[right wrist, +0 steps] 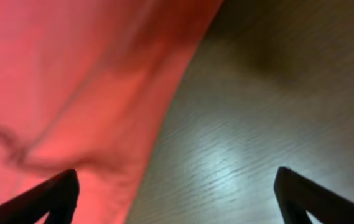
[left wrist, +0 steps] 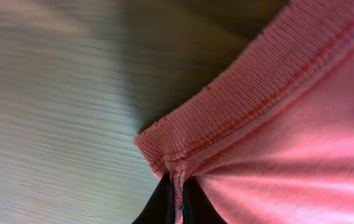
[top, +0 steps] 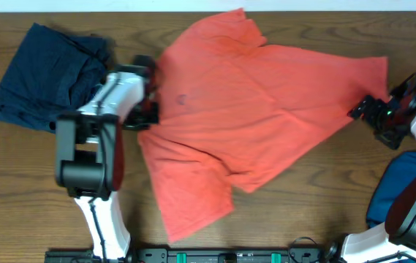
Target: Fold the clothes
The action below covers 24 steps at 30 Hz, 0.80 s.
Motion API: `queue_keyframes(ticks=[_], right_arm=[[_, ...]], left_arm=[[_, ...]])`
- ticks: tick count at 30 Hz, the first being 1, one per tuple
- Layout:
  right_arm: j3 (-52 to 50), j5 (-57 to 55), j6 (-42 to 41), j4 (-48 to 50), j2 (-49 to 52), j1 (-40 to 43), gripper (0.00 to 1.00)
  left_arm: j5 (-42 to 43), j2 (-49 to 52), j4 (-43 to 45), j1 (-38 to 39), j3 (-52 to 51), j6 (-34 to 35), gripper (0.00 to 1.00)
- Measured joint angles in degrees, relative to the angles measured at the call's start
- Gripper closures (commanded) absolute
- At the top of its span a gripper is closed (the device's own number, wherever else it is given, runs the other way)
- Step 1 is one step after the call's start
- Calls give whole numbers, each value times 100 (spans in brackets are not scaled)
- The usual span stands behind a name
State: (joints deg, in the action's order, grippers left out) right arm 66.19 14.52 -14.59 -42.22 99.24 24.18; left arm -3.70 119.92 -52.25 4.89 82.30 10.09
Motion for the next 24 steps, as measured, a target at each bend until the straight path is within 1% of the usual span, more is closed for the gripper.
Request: queue_keyframes(ticks=[3, 7, 9, 10, 12, 16, 18, 19, 20, 23, 24], right_arm=[[-595, 146, -33, 833, 0, -7, 12], [-1384, 404, -116, 1956, 0, -98, 15], [-1659, 494, -216, 2522, -68, -201, 15], [-1749, 511, -284, 2758, -94, -238, 16], [-1978, 551, -442, 3226, -125, -321, 17], [-2181, 603, -739, 3720, -133, -404, 21], [-2201, 619, -857, 3882, -81, -496, 26], [-2201, 632, -920, 4009, -28, -564, 30], [-2201, 649, -981, 4127, 24, -619, 37], [-2186, 688, -1226, 4448, 236, -776, 71], [-2190, 737, -1327, 4540, 315, -800, 85]], left_arm=[[125, 0, -13, -192, 0, -22, 93], [111, 0, -44, -66, 0, -142, 84], [111, -2, -68, -20, 0, -162, 83], [122, -4, -92, -4, 0, -160, 78], [142, -26, -155, 9, -2, -195, 77], [227, -208, -319, 11, -31, -240, 76], [247, -518, -365, 15, -44, -247, 75], [251, -721, -376, 15, -46, -251, 75], [267, -975, -391, 15, -46, -260, 75], [291, -1740, -431, 15, -46, -264, 73], [295, -2011, -439, 15, -46, -264, 73]])
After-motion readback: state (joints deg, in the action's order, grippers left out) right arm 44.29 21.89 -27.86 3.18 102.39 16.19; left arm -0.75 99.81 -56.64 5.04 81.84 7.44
